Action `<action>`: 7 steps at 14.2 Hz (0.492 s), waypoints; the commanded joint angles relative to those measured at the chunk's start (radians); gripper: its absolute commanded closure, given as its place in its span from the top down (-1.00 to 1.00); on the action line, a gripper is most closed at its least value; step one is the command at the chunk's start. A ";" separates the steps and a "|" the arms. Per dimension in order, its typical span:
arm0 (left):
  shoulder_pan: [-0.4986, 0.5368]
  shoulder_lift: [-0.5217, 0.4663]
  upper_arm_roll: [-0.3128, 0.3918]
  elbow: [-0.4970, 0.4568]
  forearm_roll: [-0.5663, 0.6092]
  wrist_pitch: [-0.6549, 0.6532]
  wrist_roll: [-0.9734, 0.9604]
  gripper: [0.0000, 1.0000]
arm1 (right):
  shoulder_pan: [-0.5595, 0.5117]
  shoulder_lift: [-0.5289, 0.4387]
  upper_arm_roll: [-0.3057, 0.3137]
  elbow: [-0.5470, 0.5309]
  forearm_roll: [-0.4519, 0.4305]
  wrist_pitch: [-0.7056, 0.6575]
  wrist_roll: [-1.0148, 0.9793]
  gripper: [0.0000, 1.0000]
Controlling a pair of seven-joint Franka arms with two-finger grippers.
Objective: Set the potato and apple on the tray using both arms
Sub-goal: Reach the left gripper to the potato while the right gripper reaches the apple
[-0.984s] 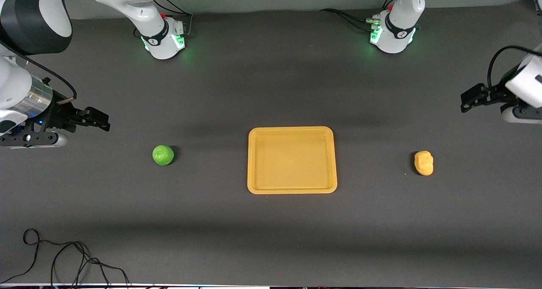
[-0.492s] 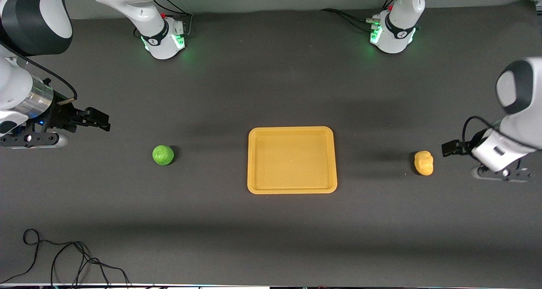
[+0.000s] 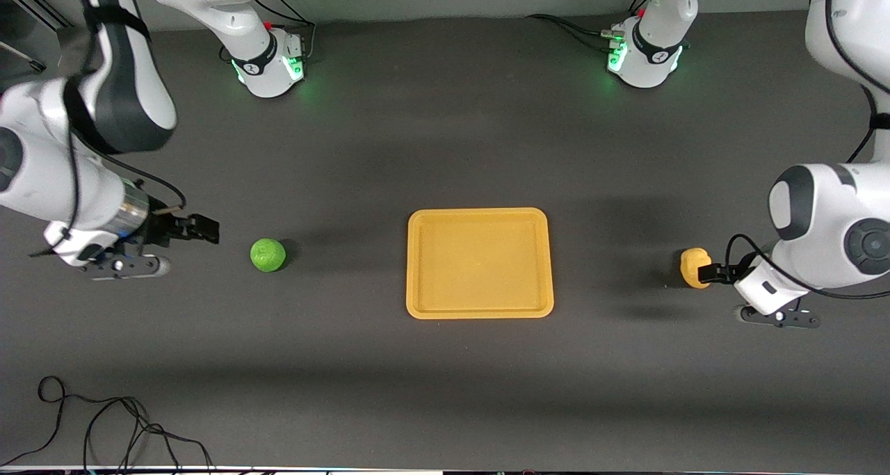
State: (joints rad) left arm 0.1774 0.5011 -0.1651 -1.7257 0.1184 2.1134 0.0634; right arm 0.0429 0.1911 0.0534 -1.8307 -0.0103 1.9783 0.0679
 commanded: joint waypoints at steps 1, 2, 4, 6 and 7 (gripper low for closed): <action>0.017 0.002 -0.001 -0.063 0.015 0.054 0.000 1.00 | 0.006 0.014 0.003 -0.143 0.009 0.152 -0.023 1.00; 0.017 0.001 -0.002 -0.095 0.015 0.094 -0.004 1.00 | 0.031 0.016 0.003 -0.209 0.009 0.237 -0.019 1.00; 0.011 0.008 -0.001 -0.144 0.015 0.157 -0.008 1.00 | 0.034 0.040 0.003 -0.286 0.009 0.344 -0.007 1.00; 0.010 0.030 -0.001 -0.173 0.015 0.224 -0.011 1.00 | 0.031 0.099 0.003 -0.305 0.012 0.394 0.007 1.00; 0.013 0.028 -0.001 -0.189 0.017 0.234 -0.011 1.00 | 0.029 0.122 0.003 -0.308 0.012 0.422 0.013 1.00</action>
State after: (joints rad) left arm 0.1887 0.5370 -0.1639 -1.8707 0.1189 2.3041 0.0633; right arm 0.0730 0.2774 0.0598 -2.1288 -0.0101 2.3474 0.0694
